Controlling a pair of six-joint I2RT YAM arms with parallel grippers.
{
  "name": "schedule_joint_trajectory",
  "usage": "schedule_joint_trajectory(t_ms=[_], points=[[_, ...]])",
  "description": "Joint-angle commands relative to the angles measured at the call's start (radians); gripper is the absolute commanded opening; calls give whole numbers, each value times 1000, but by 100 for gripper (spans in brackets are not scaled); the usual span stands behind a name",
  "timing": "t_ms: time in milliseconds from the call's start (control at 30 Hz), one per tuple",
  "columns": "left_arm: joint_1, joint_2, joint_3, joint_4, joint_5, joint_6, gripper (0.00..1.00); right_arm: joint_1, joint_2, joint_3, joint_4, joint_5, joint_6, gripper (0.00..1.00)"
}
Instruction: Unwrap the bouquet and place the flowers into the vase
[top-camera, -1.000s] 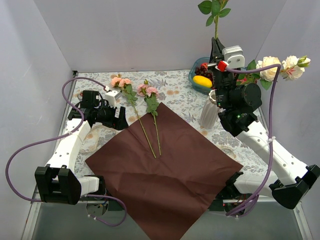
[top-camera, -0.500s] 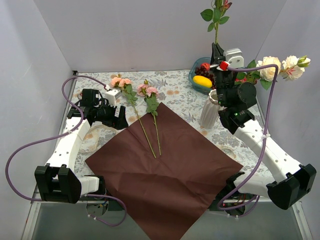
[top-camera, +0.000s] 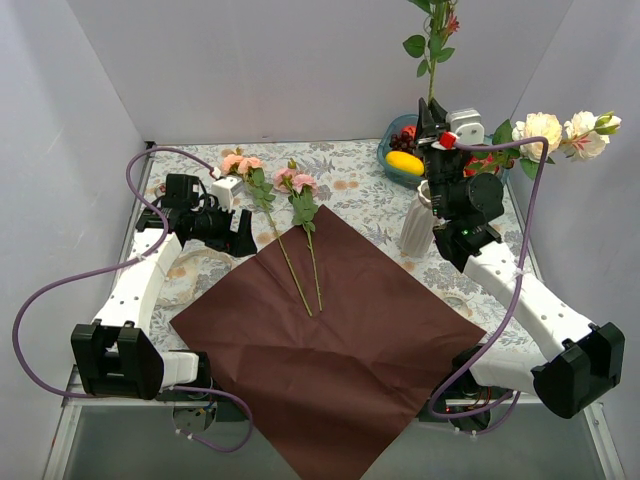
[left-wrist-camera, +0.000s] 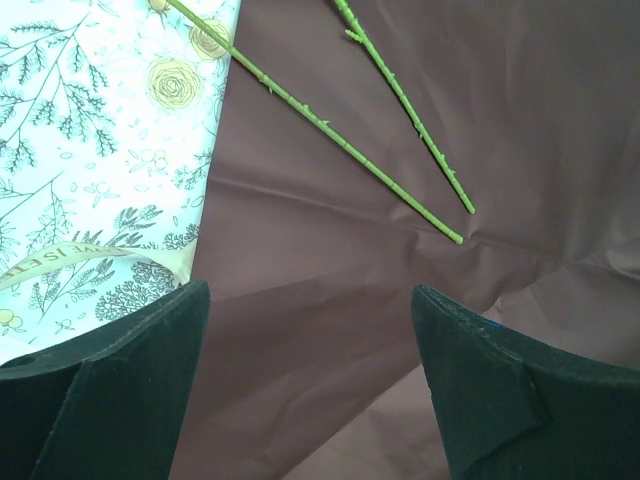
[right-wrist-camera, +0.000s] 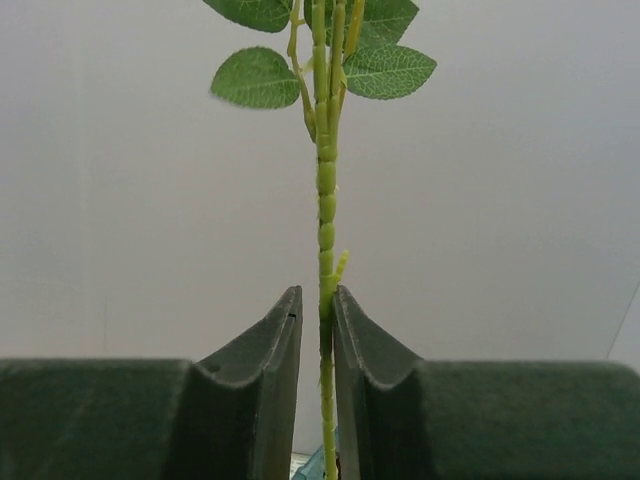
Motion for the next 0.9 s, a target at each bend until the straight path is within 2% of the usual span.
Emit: schedule_joint_trajectory(t_ms=[0,133,233,333,433,700,867], points=[[5,-10,44,-7,23,16,81,-5,-12,-15,81,49,7,28],[5,-19,39,-8,23,17,81,-7,-26,-19,55,69,-4,31],[5,-25,38,-13,26,17,81,-7,-38,-19,34,95,-6,43],[5,-34,38,-14,28,19,81,-5,-56,-34,18,104,-10,45],[5,-42,35,-19,30,20,81,-7,-81,-40,-2,113,-10,60],[5,-59,20,-14,29,20,81,28,-150,0,-147,49,25,60],[5,-59,36,9,8,-15,81,247,-86,105,-253,104,-102,62]])
